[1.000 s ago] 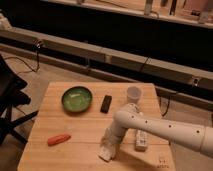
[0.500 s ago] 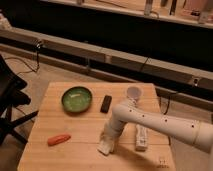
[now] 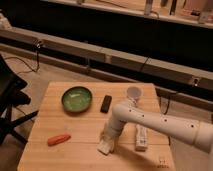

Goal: Wipe the white sponge on the table

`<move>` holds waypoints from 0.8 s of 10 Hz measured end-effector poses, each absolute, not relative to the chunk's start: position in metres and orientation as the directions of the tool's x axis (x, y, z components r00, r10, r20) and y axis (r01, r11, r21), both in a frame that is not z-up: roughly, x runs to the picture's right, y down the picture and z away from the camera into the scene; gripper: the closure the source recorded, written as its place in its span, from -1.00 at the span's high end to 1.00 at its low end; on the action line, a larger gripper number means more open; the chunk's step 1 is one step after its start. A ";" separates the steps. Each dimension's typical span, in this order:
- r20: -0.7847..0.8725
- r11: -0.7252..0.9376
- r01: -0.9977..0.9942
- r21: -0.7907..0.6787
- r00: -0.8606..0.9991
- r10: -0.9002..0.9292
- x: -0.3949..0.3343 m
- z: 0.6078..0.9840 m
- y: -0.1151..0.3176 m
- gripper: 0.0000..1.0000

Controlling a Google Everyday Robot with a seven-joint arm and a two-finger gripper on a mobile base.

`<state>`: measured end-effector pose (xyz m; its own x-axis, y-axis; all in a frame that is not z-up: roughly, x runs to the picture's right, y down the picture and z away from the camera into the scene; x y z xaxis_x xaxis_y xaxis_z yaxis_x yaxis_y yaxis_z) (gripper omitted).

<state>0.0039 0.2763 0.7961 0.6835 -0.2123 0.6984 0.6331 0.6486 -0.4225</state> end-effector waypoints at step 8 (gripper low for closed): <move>0.697 0.651 0.634 -0.417 0.683 -0.219 -0.008 0.806 0.261 -0.88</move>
<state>-0.0077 0.2606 0.8062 0.6828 -0.2188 0.6971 0.6345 0.6506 -0.4173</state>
